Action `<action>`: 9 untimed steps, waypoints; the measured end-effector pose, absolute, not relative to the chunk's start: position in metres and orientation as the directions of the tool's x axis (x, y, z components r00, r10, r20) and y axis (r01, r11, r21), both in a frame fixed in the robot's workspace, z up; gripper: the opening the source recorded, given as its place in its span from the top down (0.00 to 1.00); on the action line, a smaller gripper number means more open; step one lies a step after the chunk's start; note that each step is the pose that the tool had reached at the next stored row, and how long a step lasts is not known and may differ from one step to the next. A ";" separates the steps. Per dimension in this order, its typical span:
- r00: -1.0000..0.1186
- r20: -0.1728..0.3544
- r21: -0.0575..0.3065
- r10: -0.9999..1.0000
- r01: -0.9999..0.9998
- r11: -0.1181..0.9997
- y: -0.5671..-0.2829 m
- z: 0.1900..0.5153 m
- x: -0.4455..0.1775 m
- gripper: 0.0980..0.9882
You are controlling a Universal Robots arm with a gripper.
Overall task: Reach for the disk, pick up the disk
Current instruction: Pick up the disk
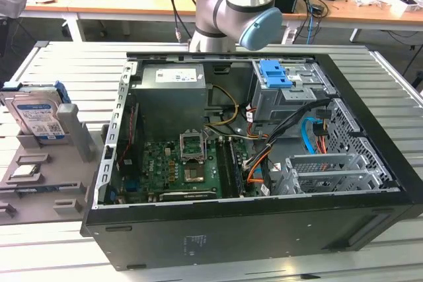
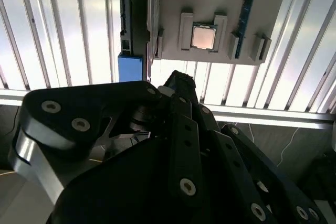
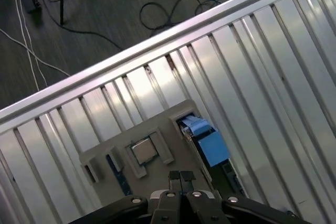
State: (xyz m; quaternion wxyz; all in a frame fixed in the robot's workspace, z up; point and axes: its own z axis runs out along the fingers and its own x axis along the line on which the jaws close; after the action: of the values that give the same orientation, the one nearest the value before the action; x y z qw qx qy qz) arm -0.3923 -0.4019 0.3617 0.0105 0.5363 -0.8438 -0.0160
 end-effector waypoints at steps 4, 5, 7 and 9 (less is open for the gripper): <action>-0.364 0.000 0.038 -0.931 -0.931 0.364 -0.402 0.362 -0.392 0.99; -0.351 0.000 0.038 -0.937 -0.936 0.350 -0.402 0.362 -0.392 0.99; -0.331 0.000 0.038 -0.944 -0.943 0.331 -0.402 0.362 -0.392 0.99; -0.311 0.000 0.038 -0.950 -0.950 0.311 -0.402 0.362 -0.392 0.99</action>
State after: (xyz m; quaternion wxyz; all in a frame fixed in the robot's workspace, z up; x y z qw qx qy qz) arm -0.3923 -0.4019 0.3617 0.0114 0.5867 -0.8096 -0.0153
